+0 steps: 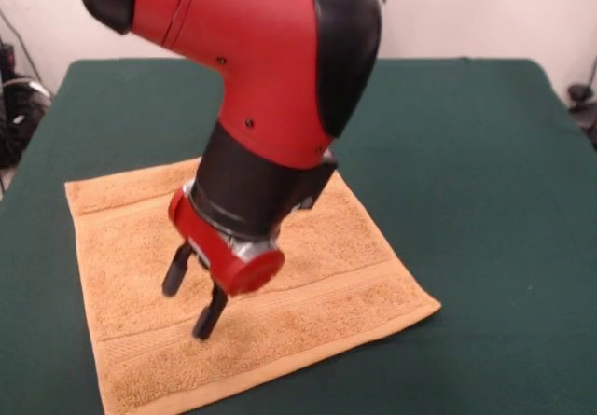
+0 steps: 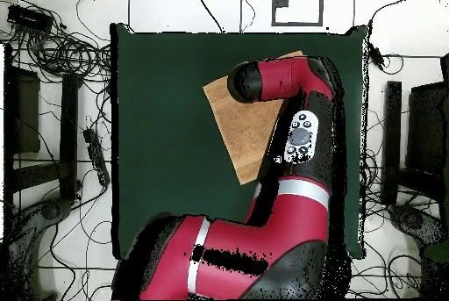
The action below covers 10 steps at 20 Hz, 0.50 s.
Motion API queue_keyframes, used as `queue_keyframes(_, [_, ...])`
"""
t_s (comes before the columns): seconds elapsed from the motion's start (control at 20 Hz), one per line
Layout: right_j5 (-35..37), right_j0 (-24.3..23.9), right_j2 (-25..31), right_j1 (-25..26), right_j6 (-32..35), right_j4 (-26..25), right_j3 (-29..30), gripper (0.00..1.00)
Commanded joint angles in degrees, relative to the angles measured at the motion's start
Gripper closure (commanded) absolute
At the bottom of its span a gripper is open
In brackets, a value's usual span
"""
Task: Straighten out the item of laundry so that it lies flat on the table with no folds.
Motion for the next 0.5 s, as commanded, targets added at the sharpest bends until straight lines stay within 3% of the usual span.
queue_keyframes(0.05, [5.87,1.91,1.99,7.18,-4.54,-2.65,-9.56,0.0])
queue_keyframes(0.5, [5.82,2.42,-0.36,9.65,-4.4,-2.5,-12.88,0.0])
